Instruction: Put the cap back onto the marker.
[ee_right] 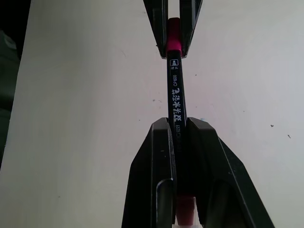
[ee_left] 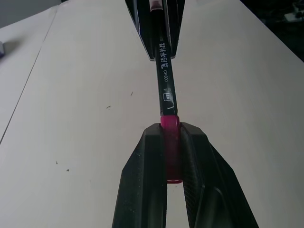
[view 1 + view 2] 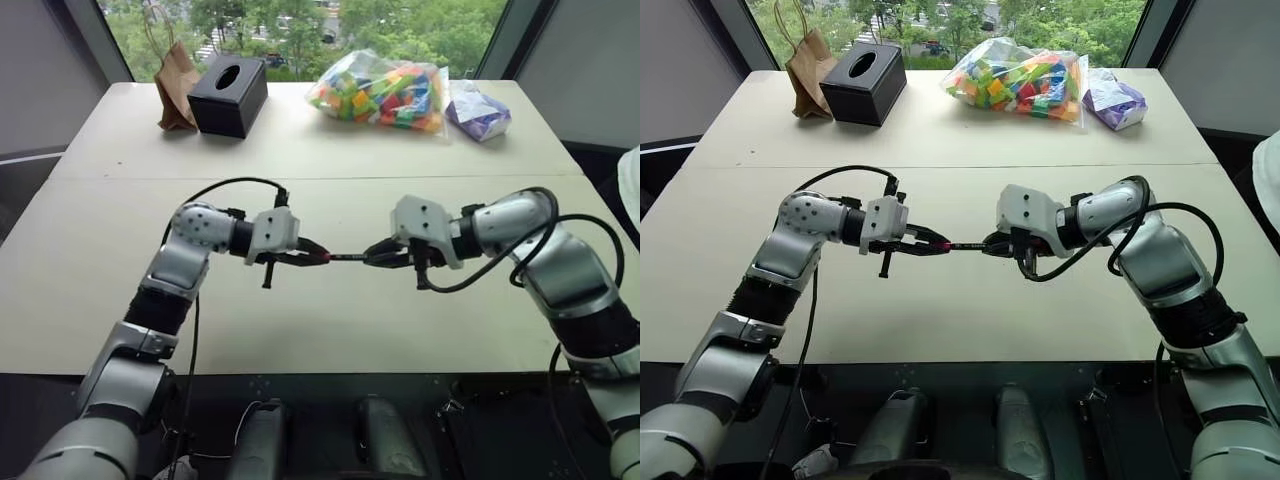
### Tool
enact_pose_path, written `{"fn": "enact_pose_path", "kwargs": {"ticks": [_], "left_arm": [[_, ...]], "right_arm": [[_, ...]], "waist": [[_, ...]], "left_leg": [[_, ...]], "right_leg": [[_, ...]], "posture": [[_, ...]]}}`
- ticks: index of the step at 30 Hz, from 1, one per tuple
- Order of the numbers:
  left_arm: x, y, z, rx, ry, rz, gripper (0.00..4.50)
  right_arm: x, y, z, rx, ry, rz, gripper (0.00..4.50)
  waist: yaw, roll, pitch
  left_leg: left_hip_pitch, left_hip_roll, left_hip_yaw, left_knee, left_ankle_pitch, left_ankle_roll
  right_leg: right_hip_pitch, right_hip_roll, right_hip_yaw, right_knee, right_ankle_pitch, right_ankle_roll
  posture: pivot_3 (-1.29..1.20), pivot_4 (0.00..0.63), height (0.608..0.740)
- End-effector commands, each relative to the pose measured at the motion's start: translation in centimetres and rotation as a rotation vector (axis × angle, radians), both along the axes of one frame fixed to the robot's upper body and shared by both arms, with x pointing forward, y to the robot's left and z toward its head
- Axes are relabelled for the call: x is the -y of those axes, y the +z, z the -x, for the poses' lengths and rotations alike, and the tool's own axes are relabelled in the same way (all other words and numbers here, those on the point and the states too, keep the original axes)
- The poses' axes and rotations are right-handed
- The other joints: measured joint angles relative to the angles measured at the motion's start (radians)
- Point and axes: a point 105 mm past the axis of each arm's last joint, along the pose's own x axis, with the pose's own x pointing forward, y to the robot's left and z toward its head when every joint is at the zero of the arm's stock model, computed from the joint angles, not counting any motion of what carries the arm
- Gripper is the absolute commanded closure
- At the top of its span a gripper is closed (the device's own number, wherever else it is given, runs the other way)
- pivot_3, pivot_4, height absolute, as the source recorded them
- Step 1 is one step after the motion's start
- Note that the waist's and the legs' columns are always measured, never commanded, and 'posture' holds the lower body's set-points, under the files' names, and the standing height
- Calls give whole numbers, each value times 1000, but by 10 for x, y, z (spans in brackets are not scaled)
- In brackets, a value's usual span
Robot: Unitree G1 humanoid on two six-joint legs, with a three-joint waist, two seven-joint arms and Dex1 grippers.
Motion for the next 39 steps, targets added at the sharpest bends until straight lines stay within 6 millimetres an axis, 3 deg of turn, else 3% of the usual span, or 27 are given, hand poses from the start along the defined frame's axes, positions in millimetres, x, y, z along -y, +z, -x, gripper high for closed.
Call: {"fn": "enact_pose_path", "kwargs": {"ticks": [1,12,23,39], "left_arm": [[24,20,5,103,-90,17,4500],[17,6,-5,126,-58,-110,4500],[5,-9,-17,153,7,-167,4500],[15,7,-12,113,-18,26,4500]], "right_arm": [[-29,3,12,38,145,2,4425],[-33,-15,1,97,123,101,4425],[-38,-9,-1,143,105,82,4425],[-46,-3,8,149,135,35,4425]], "waist": [[0,0,0],[-1,0,0],[0,0,0],[0,0,0]], "left_leg": [[0,0,0,0,0,0],[0,0,0,0,0,0],[0,0,0,0,0,0],[0,0,0,0,0,0]], "right_leg": [[0,0,0,0,0,0],[0,0,0,0,0,0],[0,0,0,0,0,0],[-1,0,0,1,0,0]], "posture": [[0,150,740],[0,150,740],[0,150,740],[0,150,740]]}}
